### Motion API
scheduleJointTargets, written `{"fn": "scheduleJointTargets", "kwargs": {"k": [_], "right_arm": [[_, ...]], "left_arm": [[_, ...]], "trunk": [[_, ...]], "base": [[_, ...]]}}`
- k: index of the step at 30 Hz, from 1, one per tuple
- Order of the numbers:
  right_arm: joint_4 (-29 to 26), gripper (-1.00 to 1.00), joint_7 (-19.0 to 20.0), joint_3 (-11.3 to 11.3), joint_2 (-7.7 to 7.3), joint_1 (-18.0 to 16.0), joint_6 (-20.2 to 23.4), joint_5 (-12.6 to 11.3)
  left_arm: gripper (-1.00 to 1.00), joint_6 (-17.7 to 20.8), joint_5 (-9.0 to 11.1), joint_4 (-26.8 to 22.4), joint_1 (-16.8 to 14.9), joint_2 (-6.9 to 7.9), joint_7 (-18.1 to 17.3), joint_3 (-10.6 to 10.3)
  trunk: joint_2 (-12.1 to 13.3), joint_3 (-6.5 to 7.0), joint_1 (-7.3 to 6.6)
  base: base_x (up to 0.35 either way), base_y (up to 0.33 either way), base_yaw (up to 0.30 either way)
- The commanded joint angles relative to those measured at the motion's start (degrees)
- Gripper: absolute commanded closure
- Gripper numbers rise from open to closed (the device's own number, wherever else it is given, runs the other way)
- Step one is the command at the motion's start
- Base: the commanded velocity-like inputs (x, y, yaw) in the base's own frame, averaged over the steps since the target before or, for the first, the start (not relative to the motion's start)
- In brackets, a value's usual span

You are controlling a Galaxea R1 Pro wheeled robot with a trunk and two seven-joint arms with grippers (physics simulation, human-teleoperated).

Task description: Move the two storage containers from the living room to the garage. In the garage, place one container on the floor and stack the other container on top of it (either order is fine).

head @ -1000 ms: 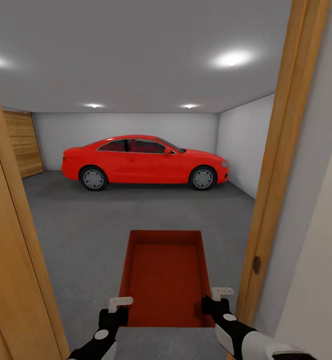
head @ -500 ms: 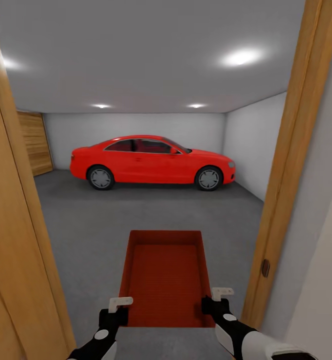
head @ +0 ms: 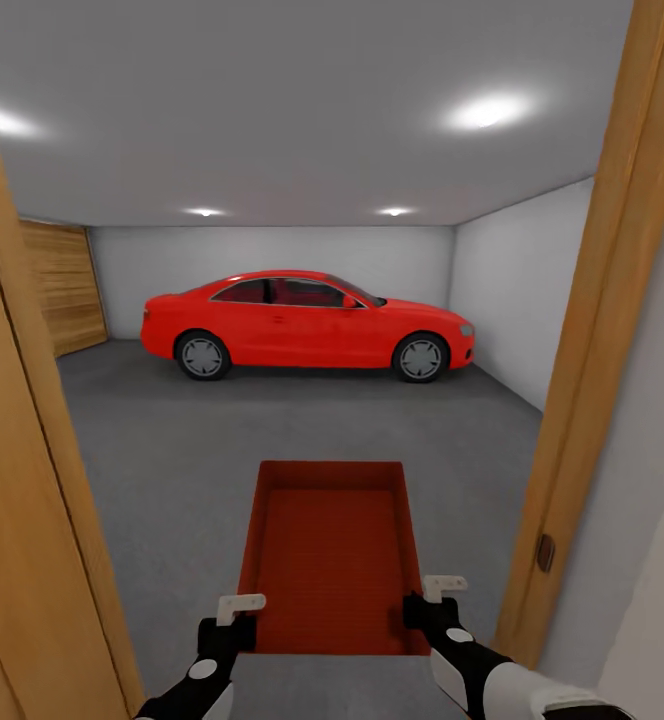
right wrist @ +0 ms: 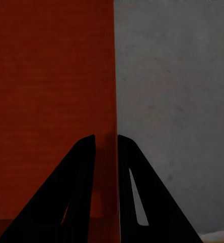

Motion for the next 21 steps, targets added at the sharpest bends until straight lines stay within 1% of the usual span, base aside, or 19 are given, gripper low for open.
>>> {"fn": "scheduleJointTargets", "kwargs": {"k": [1, 12, 17, 21], "right_arm": [[0.07, 1.0, -0.81, -3.88, -0.61, -0.07, -0.31, -1.21], [0.07, 1.0, -0.81, -3.89, -0.61, -0.07, -0.37, -1.18], [0.07, 1.0, -0.82, -3.89, -0.61, -0.1, -0.31, -1.25], [0.07, 1.0, -0.81, -3.9, -0.61, -0.08, -0.3, -1.27]], "left_arm": [[1.0, -0.16, -0.18, -0.11, -0.05, 0.06, 0.47, 0.61], [1.0, -0.16, -0.22, -0.18, -0.06, 0.05, 0.44, 0.59], [1.0, -0.16, -0.18, -0.21, -0.06, 0.01, 0.46, 0.58], [1.0, -0.16, -0.16, -0.13, -0.06, 0.0, 0.48, 0.61]], "trunk": [[-0.07, -0.09, 0.04], [-0.07, -0.09, 0.04], [-0.07, -0.09, 0.04], [-0.07, -0.09, 0.04]], "base": [[0.304, 0.0, 0.0], [0.315, 0.0, 0.0], [0.118, 0.006, 0.0], [0.086, 0.135, 0.0]]}}
